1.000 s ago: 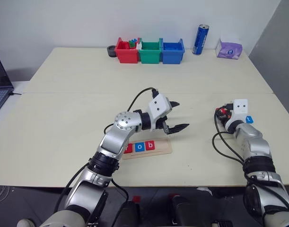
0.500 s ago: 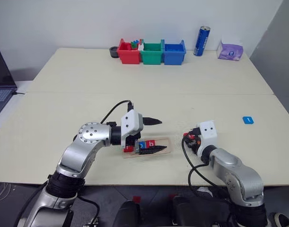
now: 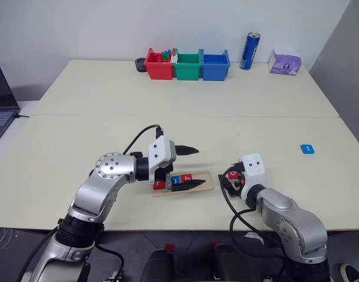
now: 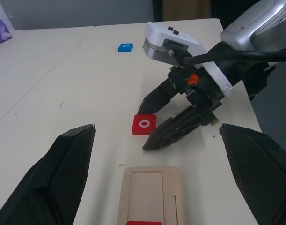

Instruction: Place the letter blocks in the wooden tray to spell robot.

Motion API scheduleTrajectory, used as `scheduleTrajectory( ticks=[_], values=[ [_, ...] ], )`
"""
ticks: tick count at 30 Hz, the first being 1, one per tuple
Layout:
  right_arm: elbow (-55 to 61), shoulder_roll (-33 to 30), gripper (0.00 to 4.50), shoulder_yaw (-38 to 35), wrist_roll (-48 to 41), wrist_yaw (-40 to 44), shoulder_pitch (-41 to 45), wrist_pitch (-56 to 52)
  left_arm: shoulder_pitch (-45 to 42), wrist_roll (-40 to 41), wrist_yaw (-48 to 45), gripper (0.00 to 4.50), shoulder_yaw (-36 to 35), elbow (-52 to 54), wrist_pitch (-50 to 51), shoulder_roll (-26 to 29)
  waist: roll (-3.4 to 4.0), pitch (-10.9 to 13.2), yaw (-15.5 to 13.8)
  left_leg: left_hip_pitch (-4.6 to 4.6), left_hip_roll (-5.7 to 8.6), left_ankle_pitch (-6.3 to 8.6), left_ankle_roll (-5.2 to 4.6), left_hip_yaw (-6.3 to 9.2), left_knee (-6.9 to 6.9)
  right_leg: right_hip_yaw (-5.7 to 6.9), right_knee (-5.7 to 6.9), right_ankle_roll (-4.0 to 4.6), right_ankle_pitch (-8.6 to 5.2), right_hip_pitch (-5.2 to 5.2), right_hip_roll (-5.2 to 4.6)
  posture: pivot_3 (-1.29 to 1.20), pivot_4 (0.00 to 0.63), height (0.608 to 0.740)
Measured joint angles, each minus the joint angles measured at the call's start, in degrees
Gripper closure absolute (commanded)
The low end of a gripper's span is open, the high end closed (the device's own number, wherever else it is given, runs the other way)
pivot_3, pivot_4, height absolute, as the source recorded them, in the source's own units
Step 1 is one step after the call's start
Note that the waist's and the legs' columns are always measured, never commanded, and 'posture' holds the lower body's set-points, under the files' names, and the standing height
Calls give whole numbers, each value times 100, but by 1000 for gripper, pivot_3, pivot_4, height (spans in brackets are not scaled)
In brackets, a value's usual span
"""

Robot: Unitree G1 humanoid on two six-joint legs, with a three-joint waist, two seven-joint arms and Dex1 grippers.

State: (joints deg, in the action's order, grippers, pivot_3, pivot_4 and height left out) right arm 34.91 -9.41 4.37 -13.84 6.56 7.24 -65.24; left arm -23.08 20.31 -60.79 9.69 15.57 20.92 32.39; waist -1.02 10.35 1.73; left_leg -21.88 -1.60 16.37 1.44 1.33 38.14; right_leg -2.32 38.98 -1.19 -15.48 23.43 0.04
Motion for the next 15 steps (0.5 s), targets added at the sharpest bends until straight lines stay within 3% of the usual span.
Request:
scheduleTrajectory(
  ticks=[7, 12, 15],
  values=[
    [-350, -946, 49, -343, -376, 1209, 735, 871, -6, -4, 12, 0, 5, -30, -15, -81, -3, 3, 7, -1, 1, 1, -1, -3, -1, 2, -2, 2, 1, 2, 2, 0, 150, 740],
    [-987, -1932, 49, -551, -1029, 3197, 1015, 2062, -71, -4, -13, 0, 5, -89, -19, -92, -8, 6, -4, -4, 0, 1, -2, -3, -4, 9, -8, 21, 11, -1, 3, 0, 150, 740],
    [-1684, -2441, 49, -356, -971, 4367, 901, 3169, -164, 0, -72, 0, 5, -166, -21, -111, -11, 8, -2, -4, 1, 2, -3, -6, -3, 8, -12, 20, 12, -1, 2, 0, 150, 740]
  ],
)
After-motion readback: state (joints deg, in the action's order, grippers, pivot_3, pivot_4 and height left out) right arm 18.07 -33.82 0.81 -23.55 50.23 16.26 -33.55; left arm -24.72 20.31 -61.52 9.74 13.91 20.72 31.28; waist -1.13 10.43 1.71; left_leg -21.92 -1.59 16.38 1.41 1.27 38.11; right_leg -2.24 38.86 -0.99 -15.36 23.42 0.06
